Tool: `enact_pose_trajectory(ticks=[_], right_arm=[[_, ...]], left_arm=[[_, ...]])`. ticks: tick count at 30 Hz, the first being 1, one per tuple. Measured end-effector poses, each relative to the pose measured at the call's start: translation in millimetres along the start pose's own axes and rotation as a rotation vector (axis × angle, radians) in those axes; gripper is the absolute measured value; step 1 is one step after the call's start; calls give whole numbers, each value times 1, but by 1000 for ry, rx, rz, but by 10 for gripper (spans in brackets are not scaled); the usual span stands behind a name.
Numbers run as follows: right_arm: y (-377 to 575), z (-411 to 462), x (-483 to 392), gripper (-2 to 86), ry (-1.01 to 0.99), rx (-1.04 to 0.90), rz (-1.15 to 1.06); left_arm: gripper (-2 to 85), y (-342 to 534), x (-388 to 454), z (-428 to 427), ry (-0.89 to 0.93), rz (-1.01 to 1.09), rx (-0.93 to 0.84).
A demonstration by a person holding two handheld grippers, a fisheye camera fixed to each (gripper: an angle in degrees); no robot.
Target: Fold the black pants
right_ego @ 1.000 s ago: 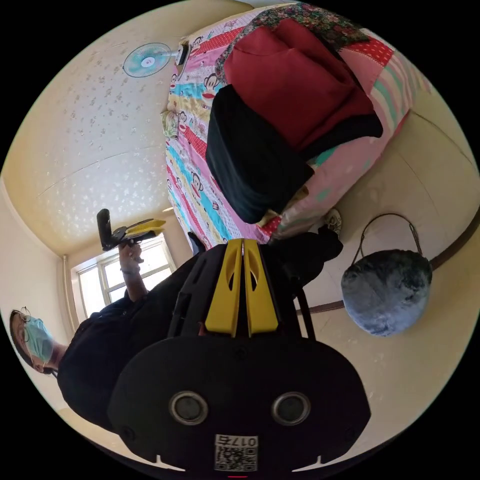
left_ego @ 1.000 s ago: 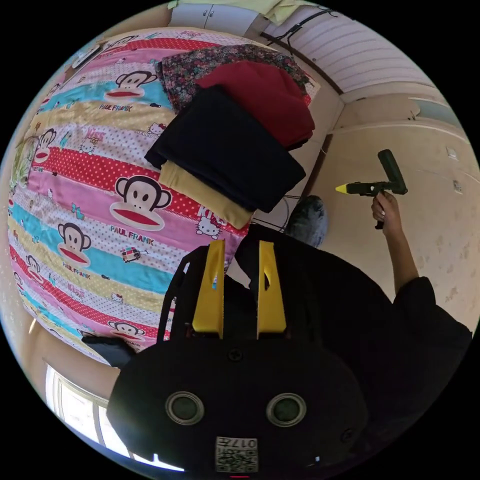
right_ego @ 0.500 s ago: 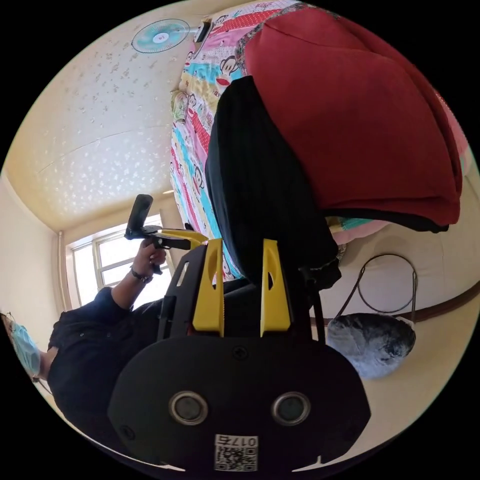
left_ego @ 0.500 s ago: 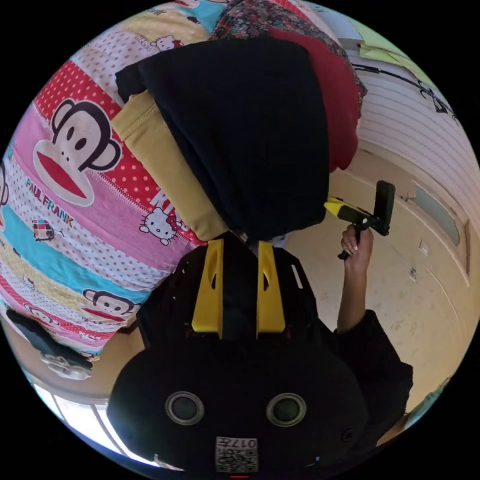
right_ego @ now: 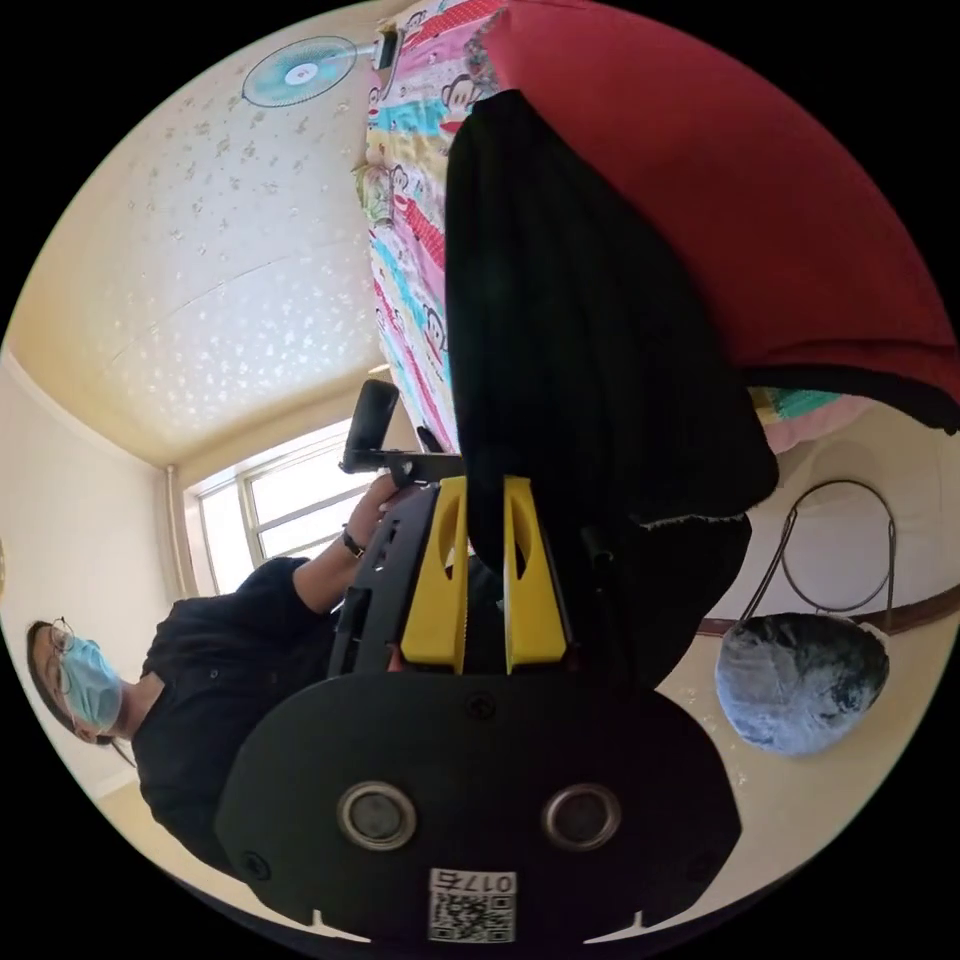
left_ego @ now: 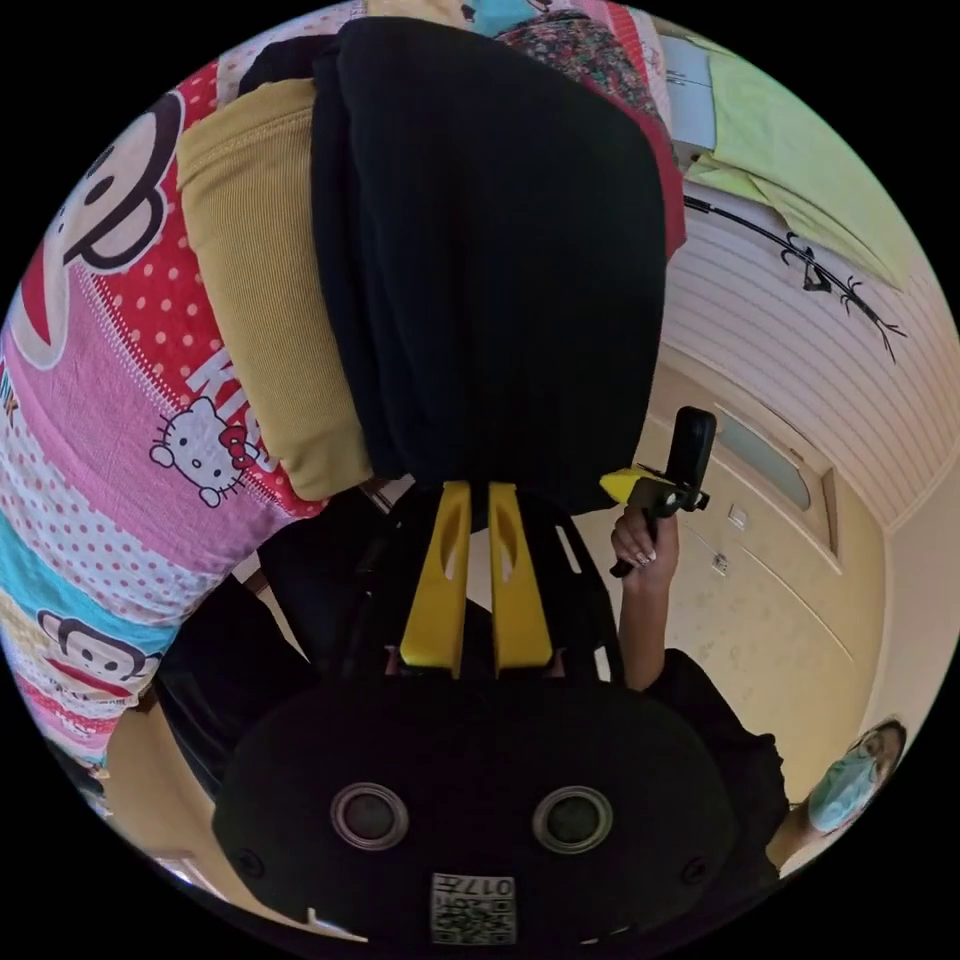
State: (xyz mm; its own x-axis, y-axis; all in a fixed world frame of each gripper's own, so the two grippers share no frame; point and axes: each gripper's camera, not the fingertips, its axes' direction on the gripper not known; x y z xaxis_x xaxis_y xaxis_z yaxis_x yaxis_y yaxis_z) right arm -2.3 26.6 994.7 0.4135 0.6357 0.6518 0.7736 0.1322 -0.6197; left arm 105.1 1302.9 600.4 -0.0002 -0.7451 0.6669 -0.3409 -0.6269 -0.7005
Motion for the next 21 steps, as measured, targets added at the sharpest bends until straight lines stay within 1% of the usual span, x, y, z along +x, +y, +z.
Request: enact_pose_trajectory(ticks=[2, 4, 9, 11, 13, 14, 16, 18, 19, 21], right_arm=[[-3, -3, -24, 58, 1, -63, -74], [-11, -1, -66, 55, 14, -167, -200], [-27, 20, -153, 41, 43, -339, -441], [-31, 34, -186, 35, 20, -374, -532], [-35, 55, -229, 27, -64, -403, -652], [-36, 61, -240, 26, -94, -408, -679], [-41, 90, -282, 20, -204, -437, -787], [-45, 120, -312, 18, -270, -469, -844], [-49, 144, -330, 17, -299, -493, -874], [-55, 187, -354, 18, -300, -543, -900]], left_arm=[[35, 17, 5, -20, 52, 43, 31], [33, 38, 8, -45, 113, 84, 63], [23, 121, 8, -151, 206, 213, 236], [19, 154, 3, -190, 241, 256, 311], [16, 188, -1, -227, 275, 319, 387], [15, 213, -3, -251, 284, 373, 435], [15, 253, -5, -285, 278, 443, 504], [16, 310, -12, -328, 218, 500, 615], [16, 324, -15, -337, 190, 503, 644], [18, 377, -30, -367, 25, 476, 734]])
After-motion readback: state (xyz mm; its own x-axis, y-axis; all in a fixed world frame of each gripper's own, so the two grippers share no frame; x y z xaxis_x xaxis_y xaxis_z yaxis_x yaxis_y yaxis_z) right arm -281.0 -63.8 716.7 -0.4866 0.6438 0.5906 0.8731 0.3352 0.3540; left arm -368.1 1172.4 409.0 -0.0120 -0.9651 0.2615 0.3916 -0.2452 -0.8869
